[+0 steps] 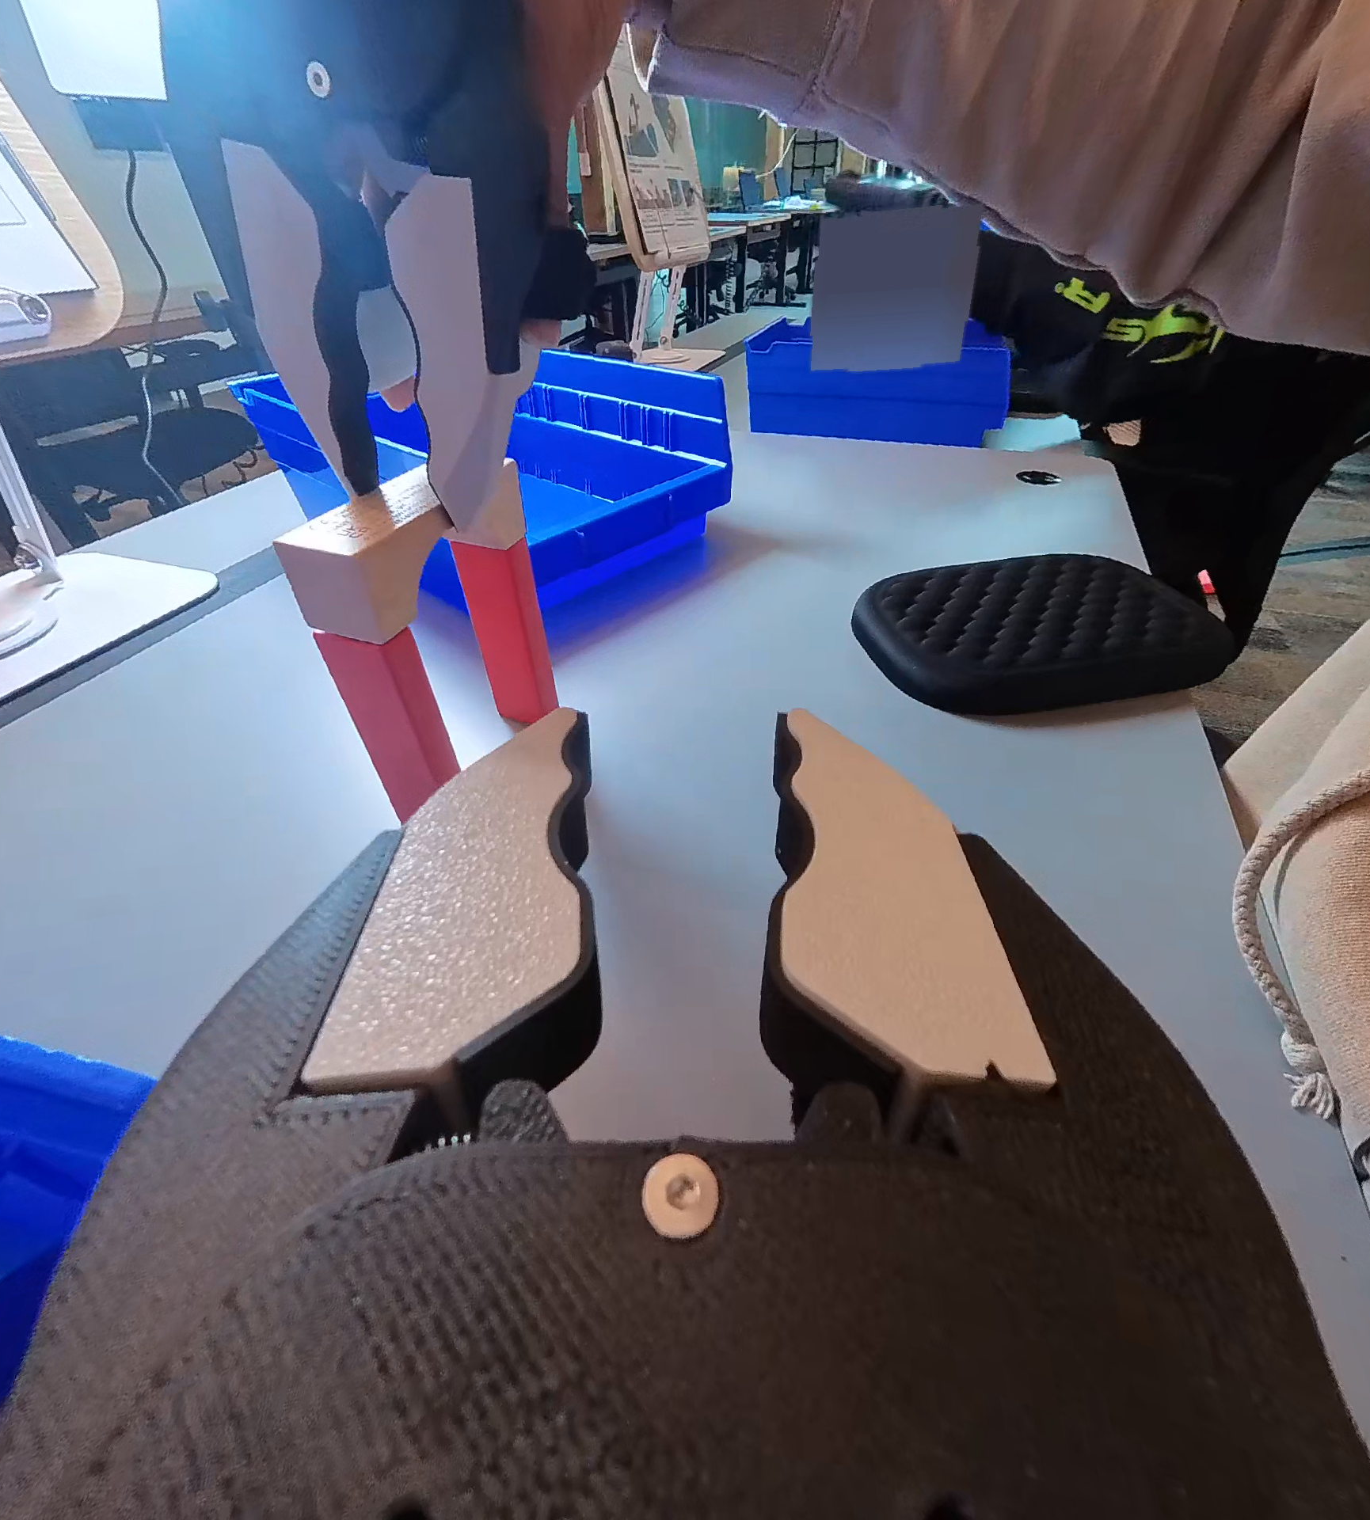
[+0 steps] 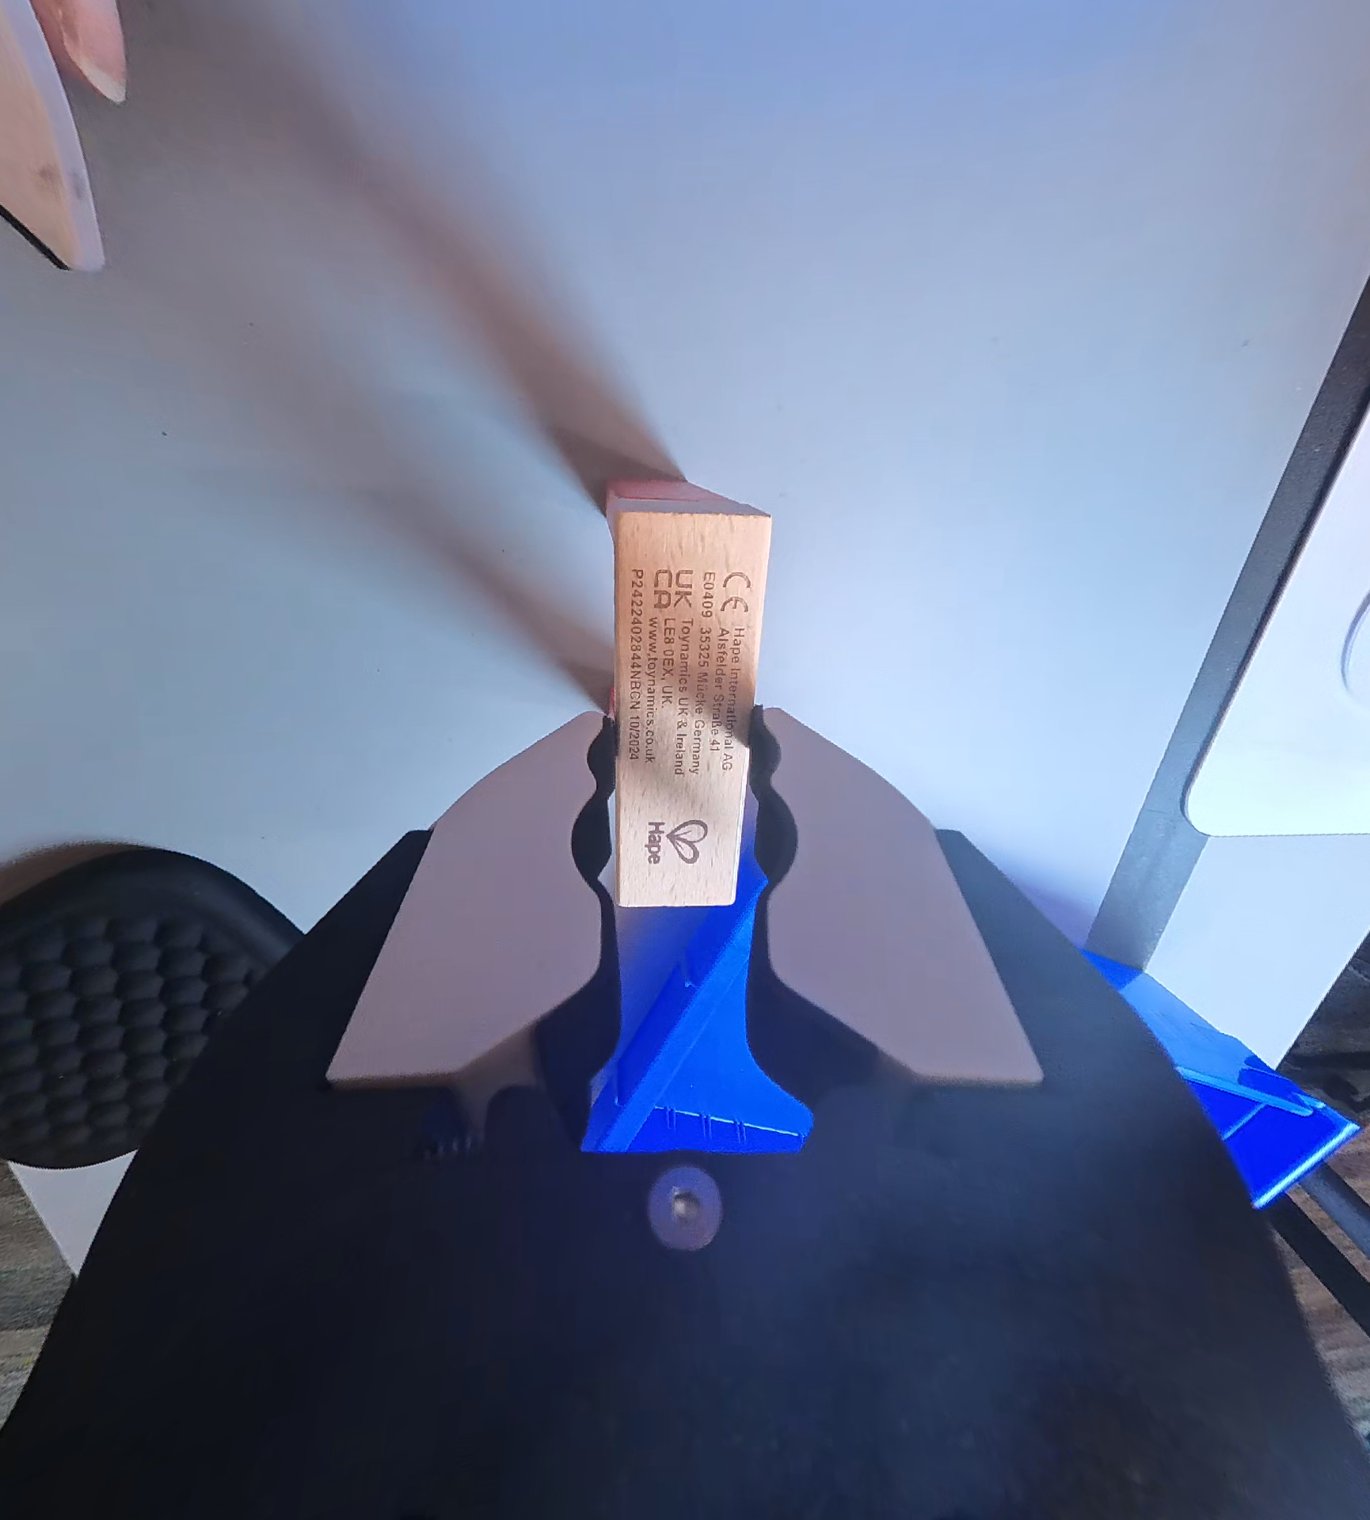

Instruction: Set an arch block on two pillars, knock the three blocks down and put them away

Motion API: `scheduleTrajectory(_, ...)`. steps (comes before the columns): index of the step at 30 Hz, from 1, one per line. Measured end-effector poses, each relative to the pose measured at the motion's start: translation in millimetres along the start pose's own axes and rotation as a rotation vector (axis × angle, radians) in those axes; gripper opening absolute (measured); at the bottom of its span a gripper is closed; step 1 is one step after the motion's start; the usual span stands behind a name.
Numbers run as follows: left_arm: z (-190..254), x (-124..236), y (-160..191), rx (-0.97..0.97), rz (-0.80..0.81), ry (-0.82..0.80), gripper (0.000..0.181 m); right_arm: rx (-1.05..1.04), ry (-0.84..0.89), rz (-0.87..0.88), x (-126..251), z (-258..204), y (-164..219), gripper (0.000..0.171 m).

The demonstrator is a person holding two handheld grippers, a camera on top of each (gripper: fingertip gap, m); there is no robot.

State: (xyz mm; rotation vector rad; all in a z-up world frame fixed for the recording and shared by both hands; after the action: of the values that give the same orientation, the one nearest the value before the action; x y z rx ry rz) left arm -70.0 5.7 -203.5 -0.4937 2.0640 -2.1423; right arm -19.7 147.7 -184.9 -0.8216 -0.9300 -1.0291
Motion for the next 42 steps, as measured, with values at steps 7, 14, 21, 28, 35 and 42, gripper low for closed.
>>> scheduleTrajectory(7,1.9,-3.2,3.6,0.006,-0.019,0.014,0.043,-0.011,-0.007,0.003,-0.5,1.0,0.8,0.031)
scheduleTrajectory(14,3.5,-5.2,5.2,0.006,-0.027,0.024,0.043,-0.012,-0.009,0.007,-0.8,0.9,0.6,0.032)
scheduleTrajectory(21,5.5,-6.9,7.2,0.005,-0.040,0.034,0.042,-0.006,-0.013,0.004,-1.0,0.8,0.2,0.032)
scheduleTrajectory(28,7.0,-8.3,8.9,0.006,-0.049,0.043,0.042,-0.008,-0.019,0.006,-1.3,0.9,-0.3,0.031)
scheduleTrajectory(35,8.4,-9.6,10.8,0.006,-0.062,0.050,0.042,-0.015,-0.018,0.026,0.3,2.7,-2.8,0.034)
scheduleTrajectory(42,9.2,-10.4,11.8,0.003,-0.069,0.054,0.042,-0.007,-0.005,0.036,7.1,4.7,-3.5,0.038)
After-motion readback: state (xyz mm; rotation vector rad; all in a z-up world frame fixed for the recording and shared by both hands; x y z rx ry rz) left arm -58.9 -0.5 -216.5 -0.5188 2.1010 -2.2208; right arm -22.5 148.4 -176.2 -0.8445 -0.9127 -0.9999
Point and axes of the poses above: each gripper's, where its closed fingertips meet, x back along the fingers, y out of its underside, z = x × y across the jaws, the point moved 2 cm from there along x, back along the fingers, and after that the axes turned 15 degrees about y, right-handed, at the moved point
